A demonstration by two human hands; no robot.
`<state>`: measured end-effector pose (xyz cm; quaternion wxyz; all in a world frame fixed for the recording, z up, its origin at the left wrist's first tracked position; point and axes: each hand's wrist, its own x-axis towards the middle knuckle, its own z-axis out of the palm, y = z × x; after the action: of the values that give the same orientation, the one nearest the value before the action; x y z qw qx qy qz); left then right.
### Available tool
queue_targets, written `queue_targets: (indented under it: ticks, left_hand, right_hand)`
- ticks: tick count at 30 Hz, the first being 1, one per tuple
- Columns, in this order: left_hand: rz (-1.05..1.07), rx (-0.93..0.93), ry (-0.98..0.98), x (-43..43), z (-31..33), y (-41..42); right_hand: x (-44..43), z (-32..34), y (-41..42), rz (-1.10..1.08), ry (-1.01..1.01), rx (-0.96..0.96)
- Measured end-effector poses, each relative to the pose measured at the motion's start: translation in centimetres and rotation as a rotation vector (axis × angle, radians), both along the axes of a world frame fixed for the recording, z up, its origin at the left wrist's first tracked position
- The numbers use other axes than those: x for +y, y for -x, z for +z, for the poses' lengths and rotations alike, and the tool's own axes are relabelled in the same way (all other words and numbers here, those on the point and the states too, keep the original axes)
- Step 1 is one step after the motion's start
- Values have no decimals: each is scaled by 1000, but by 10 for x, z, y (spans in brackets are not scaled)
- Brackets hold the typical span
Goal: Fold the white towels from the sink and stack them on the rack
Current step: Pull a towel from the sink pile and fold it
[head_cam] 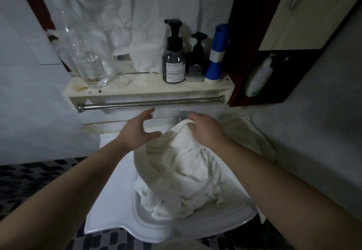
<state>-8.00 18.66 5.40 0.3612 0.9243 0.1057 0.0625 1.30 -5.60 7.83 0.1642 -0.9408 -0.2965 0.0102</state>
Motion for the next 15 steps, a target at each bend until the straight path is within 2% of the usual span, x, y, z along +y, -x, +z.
queue_targets:
  ticks: [3, 5, 7, 10, 13, 15]
  left_hand:
    - [-156, -111, 12, -31, 15, -9]
    - [-174, -214, -9, -40, 20, -15]
    - [-136, -181, -37, -36, 22, -19]
    - [-22, -102, -122, -18, 17, -21]
    - [174, -125, -150, 11, 7, -17]
    - [327, -72, -156, 35, -2, -11]
  right_hand:
    - [24, 18, 14, 118, -101, -76]
    - [34, 27, 19, 168, -93, -90]
    - [33, 29, 20, 182, -45, -102]
    - [20, 20, 14, 90, 111, -62]
    - [-3, 4, 7, -92, 247, 38]
    - [-20, -3, 1, -181, 282, 73]
